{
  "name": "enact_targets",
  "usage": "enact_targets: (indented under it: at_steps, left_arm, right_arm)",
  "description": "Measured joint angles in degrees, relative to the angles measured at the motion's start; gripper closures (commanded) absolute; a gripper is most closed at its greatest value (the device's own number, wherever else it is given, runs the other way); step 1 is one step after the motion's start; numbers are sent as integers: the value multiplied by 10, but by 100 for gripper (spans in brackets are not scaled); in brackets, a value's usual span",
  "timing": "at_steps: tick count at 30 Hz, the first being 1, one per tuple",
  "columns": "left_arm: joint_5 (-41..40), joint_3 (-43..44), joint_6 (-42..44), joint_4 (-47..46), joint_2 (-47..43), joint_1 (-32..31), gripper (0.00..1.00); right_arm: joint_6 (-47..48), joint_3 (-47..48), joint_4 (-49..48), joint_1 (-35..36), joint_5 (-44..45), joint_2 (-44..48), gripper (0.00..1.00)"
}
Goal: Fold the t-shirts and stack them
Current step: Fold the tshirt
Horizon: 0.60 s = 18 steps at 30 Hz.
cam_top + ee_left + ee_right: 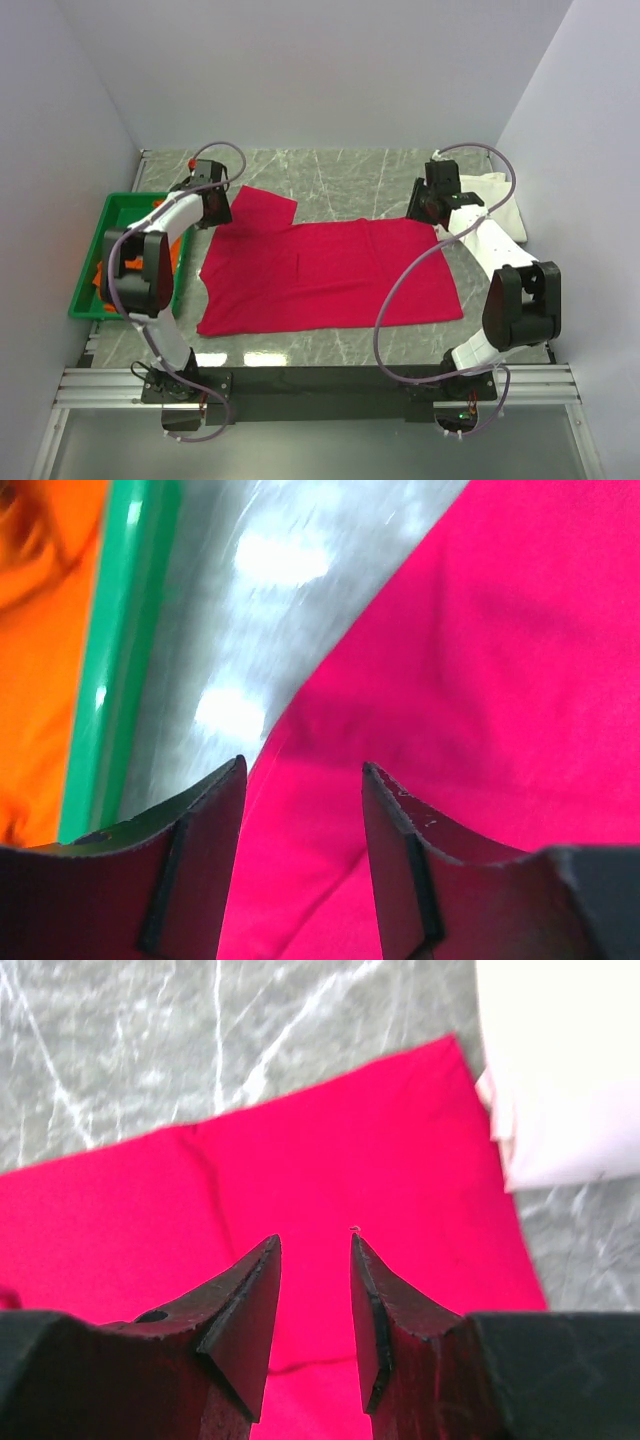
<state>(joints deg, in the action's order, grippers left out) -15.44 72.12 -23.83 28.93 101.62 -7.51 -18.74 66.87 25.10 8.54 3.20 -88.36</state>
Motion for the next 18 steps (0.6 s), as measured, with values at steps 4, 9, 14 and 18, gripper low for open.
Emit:
enact_targets:
  at_steps: [4, 9, 14, 18]
  left_arm:
    - [22, 36, 22, -17, 52, 5, 46]
    - [44, 39, 33, -16, 90, 11, 44]
    - [54, 39, 39, -17, 103, 19, 44]
    - [56, 39, 45, -18, 105, 20, 44]
  right_arm:
    - [14, 1, -23, -7, 3, -14, 59]
    - [25, 14, -36, -9, 6, -45, 59]
    - [37, 26, -43, -11, 13, -76, 59]
    - [52, 57, -43, -19, 17, -116, 59]
